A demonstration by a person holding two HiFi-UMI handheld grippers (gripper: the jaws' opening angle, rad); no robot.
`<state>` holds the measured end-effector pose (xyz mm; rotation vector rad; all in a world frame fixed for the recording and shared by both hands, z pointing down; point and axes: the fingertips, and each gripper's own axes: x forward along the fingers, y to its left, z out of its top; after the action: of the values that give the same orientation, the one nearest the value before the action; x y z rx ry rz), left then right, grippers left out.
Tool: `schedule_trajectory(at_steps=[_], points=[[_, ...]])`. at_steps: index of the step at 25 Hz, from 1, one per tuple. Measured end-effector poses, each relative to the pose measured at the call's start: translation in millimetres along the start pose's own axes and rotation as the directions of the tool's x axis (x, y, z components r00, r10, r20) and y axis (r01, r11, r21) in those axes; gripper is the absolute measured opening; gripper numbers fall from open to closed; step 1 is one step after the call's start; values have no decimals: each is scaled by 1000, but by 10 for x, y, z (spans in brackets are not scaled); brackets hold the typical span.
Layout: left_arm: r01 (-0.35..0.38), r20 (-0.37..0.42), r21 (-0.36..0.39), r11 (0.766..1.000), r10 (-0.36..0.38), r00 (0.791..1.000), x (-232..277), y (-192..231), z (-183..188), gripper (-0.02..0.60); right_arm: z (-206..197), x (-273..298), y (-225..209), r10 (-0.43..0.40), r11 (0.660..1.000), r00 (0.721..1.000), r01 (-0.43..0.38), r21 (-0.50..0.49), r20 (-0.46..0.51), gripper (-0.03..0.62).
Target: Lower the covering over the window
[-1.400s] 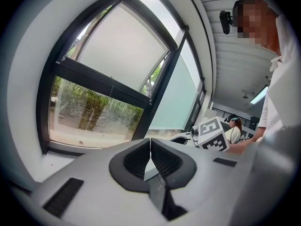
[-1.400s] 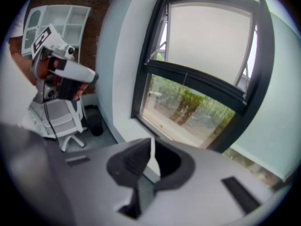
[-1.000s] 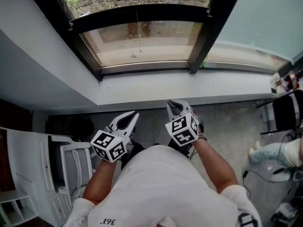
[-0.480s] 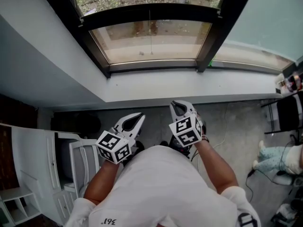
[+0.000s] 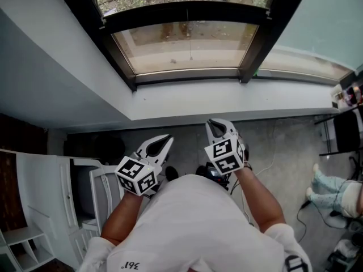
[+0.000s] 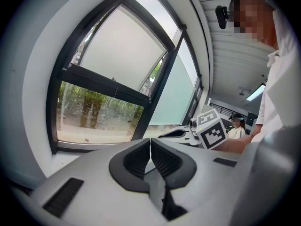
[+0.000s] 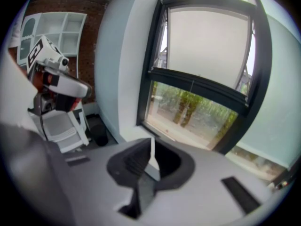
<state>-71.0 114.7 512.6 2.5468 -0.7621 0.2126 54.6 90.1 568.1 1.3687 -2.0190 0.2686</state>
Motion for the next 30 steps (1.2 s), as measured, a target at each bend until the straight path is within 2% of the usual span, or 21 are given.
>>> schedule_trajectory(at_steps=[18,30], points=[[23,3,15,1000,-23,1000,-93,-10,55,21,243,-218,122,-18,998,999,15,58,48,30],[28,-15,22,999,-28,999,-55,-62,41,21,318,-383,157,27,990,994,-42,133,108,25]])
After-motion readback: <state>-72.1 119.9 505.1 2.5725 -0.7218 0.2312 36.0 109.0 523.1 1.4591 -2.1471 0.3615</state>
